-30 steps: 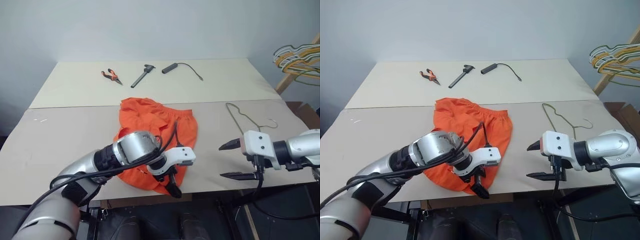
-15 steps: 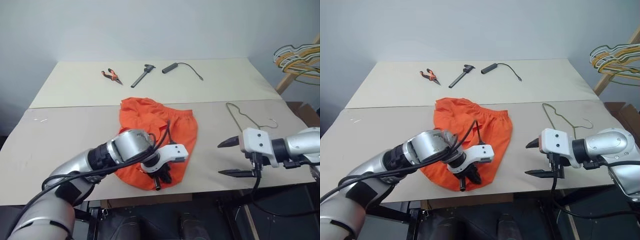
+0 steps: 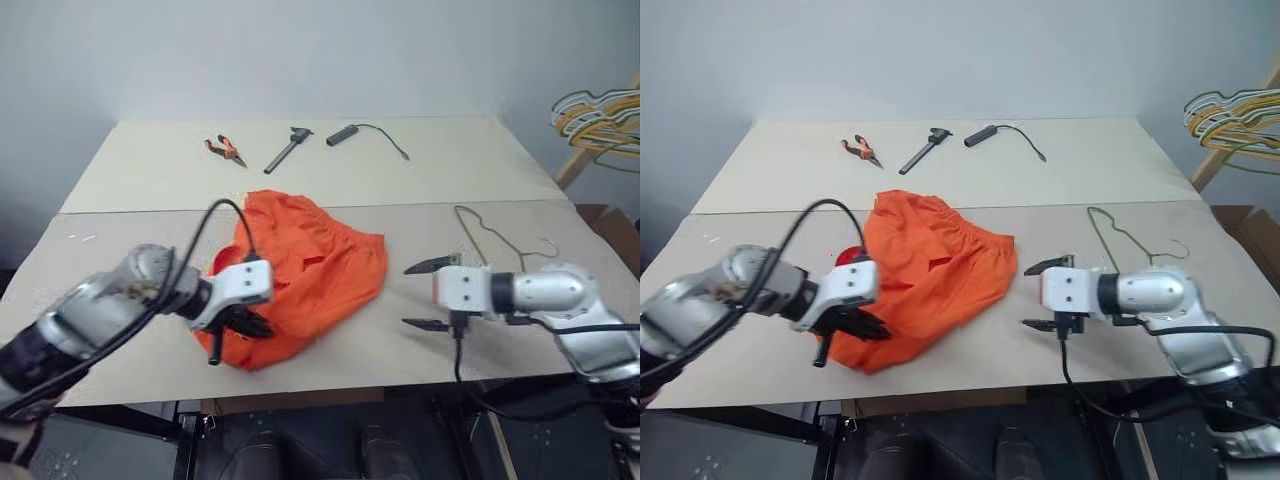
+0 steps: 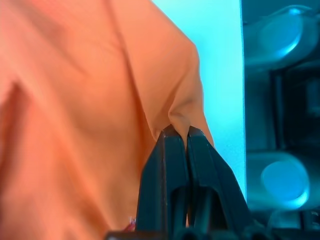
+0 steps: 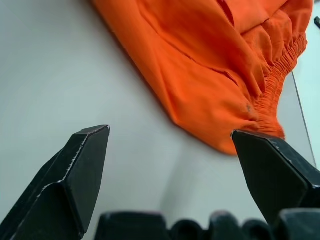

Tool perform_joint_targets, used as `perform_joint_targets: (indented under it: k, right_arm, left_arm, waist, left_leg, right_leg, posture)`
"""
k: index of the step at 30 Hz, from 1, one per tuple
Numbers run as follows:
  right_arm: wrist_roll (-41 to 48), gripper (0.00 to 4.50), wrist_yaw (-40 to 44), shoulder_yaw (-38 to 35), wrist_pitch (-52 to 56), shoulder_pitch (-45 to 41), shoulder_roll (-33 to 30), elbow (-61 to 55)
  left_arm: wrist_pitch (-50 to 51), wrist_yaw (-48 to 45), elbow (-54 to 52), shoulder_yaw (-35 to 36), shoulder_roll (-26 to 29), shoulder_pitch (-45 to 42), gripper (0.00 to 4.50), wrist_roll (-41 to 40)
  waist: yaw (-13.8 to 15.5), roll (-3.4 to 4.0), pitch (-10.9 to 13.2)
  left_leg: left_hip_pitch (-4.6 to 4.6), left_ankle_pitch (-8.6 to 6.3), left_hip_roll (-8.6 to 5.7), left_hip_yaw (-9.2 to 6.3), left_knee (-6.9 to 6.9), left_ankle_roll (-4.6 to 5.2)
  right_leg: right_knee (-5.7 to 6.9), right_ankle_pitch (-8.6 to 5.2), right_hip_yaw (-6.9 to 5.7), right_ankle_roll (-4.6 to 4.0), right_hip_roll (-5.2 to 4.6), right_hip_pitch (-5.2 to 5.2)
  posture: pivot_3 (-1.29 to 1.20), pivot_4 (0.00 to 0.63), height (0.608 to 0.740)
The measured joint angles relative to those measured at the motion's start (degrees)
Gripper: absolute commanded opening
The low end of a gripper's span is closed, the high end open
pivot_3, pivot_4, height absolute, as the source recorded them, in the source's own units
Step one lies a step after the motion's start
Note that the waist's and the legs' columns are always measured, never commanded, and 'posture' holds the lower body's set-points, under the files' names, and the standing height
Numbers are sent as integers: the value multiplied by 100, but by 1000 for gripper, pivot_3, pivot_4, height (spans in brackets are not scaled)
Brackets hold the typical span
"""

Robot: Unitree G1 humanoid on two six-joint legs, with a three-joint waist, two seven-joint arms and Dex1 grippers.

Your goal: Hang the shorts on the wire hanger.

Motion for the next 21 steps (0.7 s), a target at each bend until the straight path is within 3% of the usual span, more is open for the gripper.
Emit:
perform_joint_targets:
  k: [9,18,21]
  right_arm:
    - [-1904,4500,-1545,926,-2081,-958,852,2115]
    - [-2952,4500,-2994,1103,-2730,-1651,1320,3464]
    - [-3112,3905,-3233,1249,-2973,-1881,1435,3850]
  left_arm:
    - [-591,-399,486,1948,464,878,17,-141]
    - [-773,-631,547,3057,669,1772,17,-140]
    - [-763,-633,443,3246,671,1943,0,-141]
  waist:
    - [83,0,0]
    - [120,-2,-1]
    - [117,-3,-2]
  left_leg:
    - [-24,6,5,8,-1,-10]
    - [-26,11,8,10,-3,-18]
    - [-27,12,8,9,-3,-20]
  right_leg:
    - [5,0,-1,-2,6,-30]
    - [8,0,-4,-3,6,-30]
    - [8,1,-6,-5,7,-29]
  posture:
    - [44,98,740]
    - [86,84,740]
    - [94,81,740]
